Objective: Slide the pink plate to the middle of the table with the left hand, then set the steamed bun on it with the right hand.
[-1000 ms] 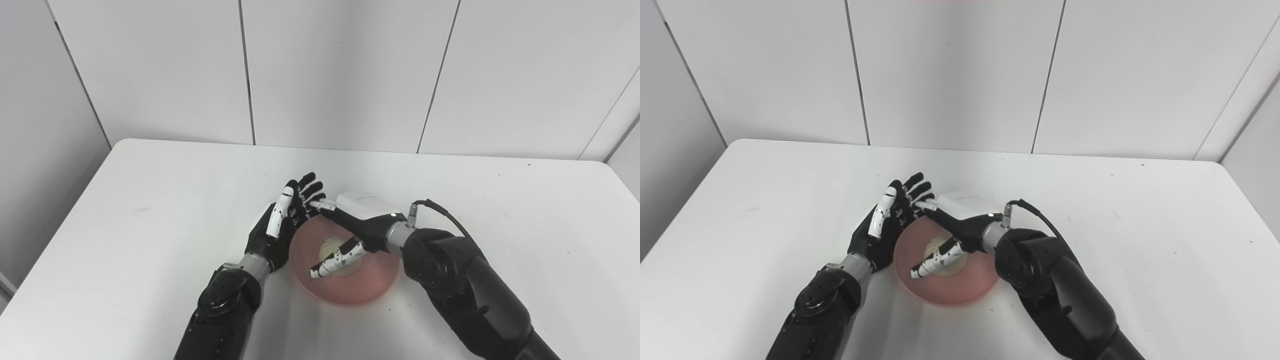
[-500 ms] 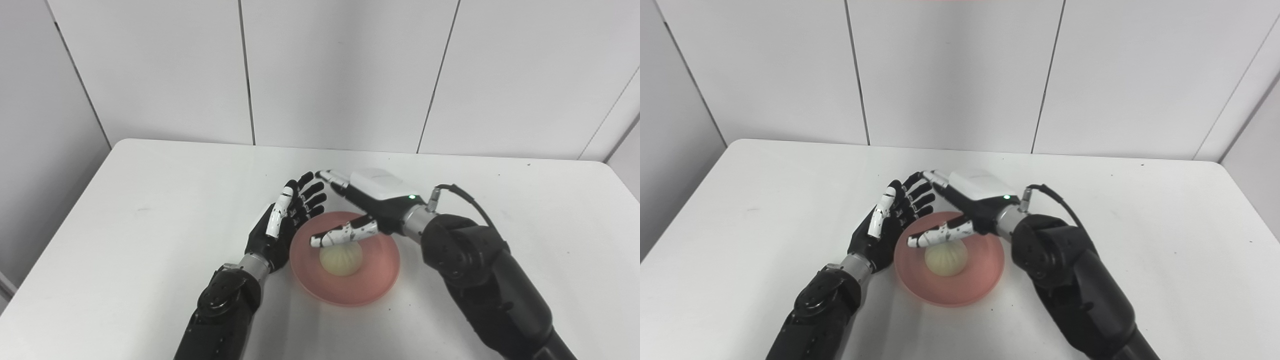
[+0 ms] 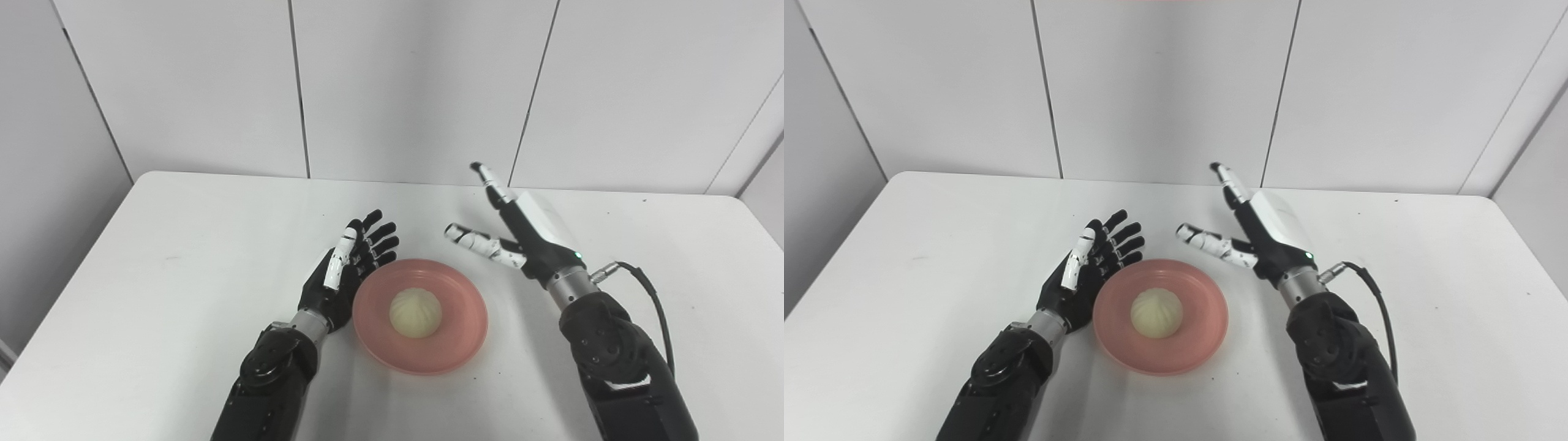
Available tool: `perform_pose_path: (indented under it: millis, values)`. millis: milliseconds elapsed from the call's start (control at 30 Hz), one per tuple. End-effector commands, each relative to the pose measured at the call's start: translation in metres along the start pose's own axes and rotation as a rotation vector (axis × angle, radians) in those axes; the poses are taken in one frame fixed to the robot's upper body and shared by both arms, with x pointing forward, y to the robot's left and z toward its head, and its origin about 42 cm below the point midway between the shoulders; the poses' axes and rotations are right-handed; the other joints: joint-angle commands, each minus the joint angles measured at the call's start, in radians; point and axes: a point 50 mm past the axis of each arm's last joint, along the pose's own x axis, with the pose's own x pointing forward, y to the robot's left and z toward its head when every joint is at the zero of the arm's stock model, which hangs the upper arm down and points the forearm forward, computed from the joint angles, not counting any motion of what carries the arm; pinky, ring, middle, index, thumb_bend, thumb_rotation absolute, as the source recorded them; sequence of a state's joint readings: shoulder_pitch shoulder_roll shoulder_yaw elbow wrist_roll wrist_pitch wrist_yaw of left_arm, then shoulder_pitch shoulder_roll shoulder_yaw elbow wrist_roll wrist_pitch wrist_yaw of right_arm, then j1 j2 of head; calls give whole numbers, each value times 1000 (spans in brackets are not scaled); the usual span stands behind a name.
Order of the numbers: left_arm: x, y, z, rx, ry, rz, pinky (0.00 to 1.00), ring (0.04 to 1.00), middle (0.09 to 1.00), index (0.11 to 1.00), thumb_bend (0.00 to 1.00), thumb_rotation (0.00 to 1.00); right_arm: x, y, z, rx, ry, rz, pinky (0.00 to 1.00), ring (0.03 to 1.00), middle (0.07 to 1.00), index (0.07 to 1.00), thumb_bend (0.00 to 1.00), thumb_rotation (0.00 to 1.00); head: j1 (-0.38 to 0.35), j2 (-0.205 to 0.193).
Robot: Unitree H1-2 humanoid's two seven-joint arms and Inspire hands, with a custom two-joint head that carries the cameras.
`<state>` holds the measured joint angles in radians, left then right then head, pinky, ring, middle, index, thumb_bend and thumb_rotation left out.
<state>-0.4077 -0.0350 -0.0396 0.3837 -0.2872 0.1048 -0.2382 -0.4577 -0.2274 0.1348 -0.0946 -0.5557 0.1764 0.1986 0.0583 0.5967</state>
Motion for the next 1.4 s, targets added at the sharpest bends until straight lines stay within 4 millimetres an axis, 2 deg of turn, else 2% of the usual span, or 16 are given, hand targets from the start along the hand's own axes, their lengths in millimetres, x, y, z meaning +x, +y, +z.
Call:
perform_pose_path:
  millis: [0, 167, 233, 333, 533, 667, 767, 833, 1000, 1367]
  values:
    - [-29, 22, -52, -25, 237, 80, 928, 920, 929, 950, 452, 1000, 4, -8, 8, 61, -81, -96, 901, 983, 1000, 1000, 845, 1000, -3, -3]
    - [-32, 21, -50, -5, 184, 114, 933, 926, 940, 953, 453, 1000, 2, -5, -1, 295, -47, -192, 971, 1000, 1000, 1000, 735, 1000, -7, -7]
    - [-35, 17, -44, 41, 96, 160, 951, 941, 953, 962, 435, 1000, 1, -4, -5, 413, -38, -218, 989, 1000, 1000, 1000, 567, 1000, -7, -9]
    - [-41, 12, -34, 103, -17, 208, 990, 980, 987, 991, 404, 1000, 2, -1, -14, 480, -23, -246, 969, 1000, 1000, 1000, 445, 1000, -7, -14]
    - [-52, 14, -21, 288, -135, 291, 1000, 1000, 1000, 1000, 446, 1000, -3, 8, -40, 571, 23, -229, 999, 1000, 1000, 1000, 400, 1000, -8, -23]
    - [-61, 16, -21, 346, -149, 316, 1000, 1000, 1000, 1000, 483, 1000, -8, 16, -54, 626, 14, -222, 1000, 1000, 1000, 1000, 330, 1000, -7, -30]
    - [-66, 18, -21, 374, -163, 323, 1000, 1000, 1000, 1000, 468, 1000, -14, 23, -61, 647, 12, -214, 1000, 1000, 1000, 1000, 324, 1000, -8, -32]
    - [-70, 18, -22, 392, -170, 327, 1000, 1000, 1000, 1000, 453, 1000, -19, 27, -62, 650, 36, -204, 1000, 1000, 1000, 1000, 345, 1000, -9, -34]
    - [-78, 19, -25, 419, -163, 326, 1000, 1000, 1000, 1000, 417, 1000, -31, 38, -61, 690, 75, -199, 1000, 1000, 1000, 1000, 281, 1000, -13, -38]
    - [-94, 17, -27, 387, -111, 308, 980, 992, 998, 990, 382, 1000, -53, 63, -55, 800, 147, -141, 1000, 1000, 1000, 1000, 235, 1000, -8, -35]
